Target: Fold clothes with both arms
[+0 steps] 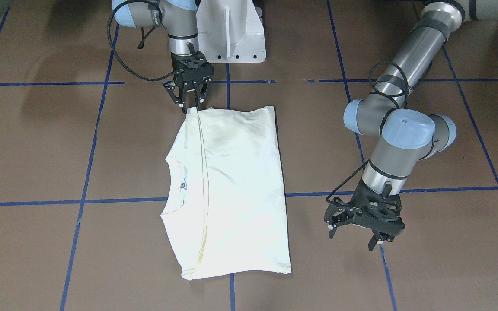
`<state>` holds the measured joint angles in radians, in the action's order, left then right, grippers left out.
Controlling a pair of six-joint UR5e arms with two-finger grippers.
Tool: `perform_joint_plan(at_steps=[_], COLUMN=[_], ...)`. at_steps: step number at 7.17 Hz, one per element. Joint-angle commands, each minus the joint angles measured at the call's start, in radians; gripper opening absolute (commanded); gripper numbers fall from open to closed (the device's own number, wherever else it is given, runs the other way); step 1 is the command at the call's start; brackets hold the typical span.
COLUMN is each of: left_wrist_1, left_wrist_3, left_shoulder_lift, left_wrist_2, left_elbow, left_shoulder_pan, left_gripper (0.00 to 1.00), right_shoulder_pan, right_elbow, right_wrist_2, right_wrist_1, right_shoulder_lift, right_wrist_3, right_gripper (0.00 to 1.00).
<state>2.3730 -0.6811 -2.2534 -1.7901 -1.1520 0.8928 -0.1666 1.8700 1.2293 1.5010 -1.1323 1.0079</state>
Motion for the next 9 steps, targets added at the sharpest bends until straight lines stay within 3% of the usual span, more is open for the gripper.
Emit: perform_joint_plan(at_steps=[1, 3, 4, 5, 9], left_wrist_1=[0.000, 0.000, 0.000, -0.001, 0.000], left_wrist_3=[0.000, 0.000, 0.000, 0.000, -0.002], left_shoulder_lift=[0.000, 0.000, 0.000, 0.000, 0.000], left_wrist_2=[0.000, 0.000, 0.000, 0.000, 0.000], left_elbow=[0.002, 0.002, 0.002, 0.002, 0.000], left_shoulder_pan=[0.000, 0.000, 0.000, 0.000, 0.000], left_gripper=[1.00, 1.00, 1.00, 1.00, 1.00], right_shoulder_pan=[0.001, 0.001, 0.009, 0.009, -0.019], right_elbow=[0.000, -0.002, -0.005, -0.009, 0.006], right_wrist_2=[-0.004, -0.008, -0.023, -0.024, -0.024], right_wrist_1=[-0.001, 0.001, 0.001, -0.001, -0.001], right_shoulder_lift=[0.002, 0.002, 0.003, 0.005, 0.003], right_wrist_3=[0.000, -0.002, 0.000, 0.000, 0.017], right_gripper=[0.49, 0.46, 0.30, 0.00, 0.00])
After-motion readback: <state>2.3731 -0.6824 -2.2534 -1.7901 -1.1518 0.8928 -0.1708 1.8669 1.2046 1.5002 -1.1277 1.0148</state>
